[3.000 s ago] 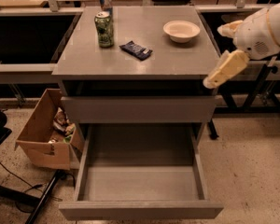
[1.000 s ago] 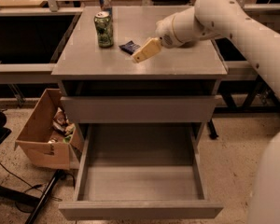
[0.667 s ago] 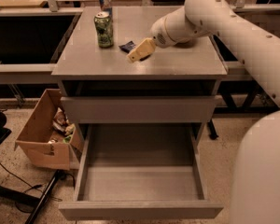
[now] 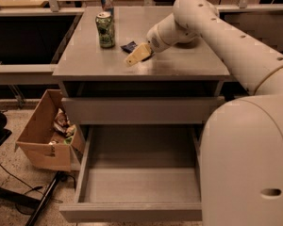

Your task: Place rxbar blueberry into middle drawer

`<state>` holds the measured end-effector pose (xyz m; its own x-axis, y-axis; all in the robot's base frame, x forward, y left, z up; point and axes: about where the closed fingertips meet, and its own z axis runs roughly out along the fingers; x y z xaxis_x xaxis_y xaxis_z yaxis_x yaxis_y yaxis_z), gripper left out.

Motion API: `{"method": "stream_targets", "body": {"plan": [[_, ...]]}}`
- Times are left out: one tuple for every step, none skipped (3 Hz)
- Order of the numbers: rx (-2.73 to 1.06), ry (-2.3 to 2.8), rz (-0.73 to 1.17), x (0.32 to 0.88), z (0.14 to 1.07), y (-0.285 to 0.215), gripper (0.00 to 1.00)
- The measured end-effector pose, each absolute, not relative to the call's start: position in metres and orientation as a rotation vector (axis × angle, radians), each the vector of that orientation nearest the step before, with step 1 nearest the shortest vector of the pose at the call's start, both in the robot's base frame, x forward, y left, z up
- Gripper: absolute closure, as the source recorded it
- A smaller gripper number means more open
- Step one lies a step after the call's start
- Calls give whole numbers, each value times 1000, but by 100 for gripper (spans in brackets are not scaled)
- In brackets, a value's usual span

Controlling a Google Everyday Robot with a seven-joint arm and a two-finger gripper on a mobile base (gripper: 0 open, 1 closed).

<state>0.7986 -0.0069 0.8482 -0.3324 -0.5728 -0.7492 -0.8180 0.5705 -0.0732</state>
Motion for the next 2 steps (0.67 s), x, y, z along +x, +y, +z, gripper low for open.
{"method": "stream_targets", "body": {"plan": [[-1079, 2104, 397, 806, 829, -10, 16], [-1066, 2121, 397, 807, 823, -13, 47]]}}
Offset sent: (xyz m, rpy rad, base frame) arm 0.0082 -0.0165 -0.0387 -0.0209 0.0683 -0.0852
